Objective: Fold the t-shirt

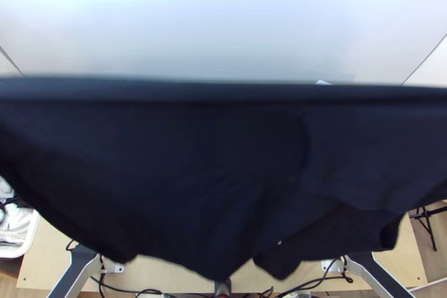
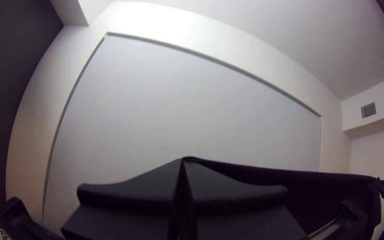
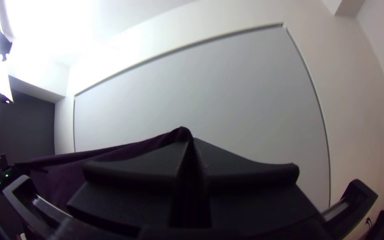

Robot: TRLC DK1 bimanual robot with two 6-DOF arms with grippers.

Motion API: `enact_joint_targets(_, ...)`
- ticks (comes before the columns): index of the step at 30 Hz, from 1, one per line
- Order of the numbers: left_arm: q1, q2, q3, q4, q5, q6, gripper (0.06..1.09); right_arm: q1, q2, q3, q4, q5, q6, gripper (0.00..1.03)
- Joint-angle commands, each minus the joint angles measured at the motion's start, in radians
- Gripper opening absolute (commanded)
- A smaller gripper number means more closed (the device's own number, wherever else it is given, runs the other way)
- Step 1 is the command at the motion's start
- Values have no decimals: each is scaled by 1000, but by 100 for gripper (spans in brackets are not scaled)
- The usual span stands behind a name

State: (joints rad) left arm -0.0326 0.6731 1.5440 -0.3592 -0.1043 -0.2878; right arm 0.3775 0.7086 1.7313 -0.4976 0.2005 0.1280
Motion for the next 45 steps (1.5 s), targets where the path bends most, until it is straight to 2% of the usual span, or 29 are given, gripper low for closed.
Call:
enact_joint_targets(1,-3,-247,-440,-84,52,-7,9,118,-144,-380,-73,-9,165,3)
enact_joint_targets(4,-4,-374,-671,-87,63,9,9,158,-259,-651,-73,-12,297,3)
enact_joint_targets(7,-7,-422,-823,-81,64,18,9,186,-359,-900,-6,-50,340,3)
enact_joint_targets(11,-27,-351,-937,17,71,16,9,190,-333,-1076,125,-90,341,3)
enact_joint_targets(13,-58,-268,-978,94,75,15,9,186,-265,-1122,205,-104,341,3)
enact_joint_targets(17,-84,-50,-1009,263,78,7,9,143,-103,-1171,376,-190,343,3)
enact_joint_targets(24,-72,342,-920,445,135,-33,9,-84,259,-1141,636,-389,351,3)
enact_joint_targets(26,-58,450,-869,471,144,-56,9,-135,365,-1110,694,-418,351,3)
enact_joint_targets(28,-36,557,-811,480,196,-74,9,-178,477,-1063,725,-454,348,3)
enact_joint_targets(32,-15,760,-677,500,222,-96,9,-212,669,-947,774,-472,348,3)
enact_joint_targets(38,3,1036,-452,502,241,-102,9,-226,936,-747,777,-470,352,3)
enact_joint_targets(45,8,1272,-186,393,239,-96,9,-215,1134,-490,653,-470,367,3)
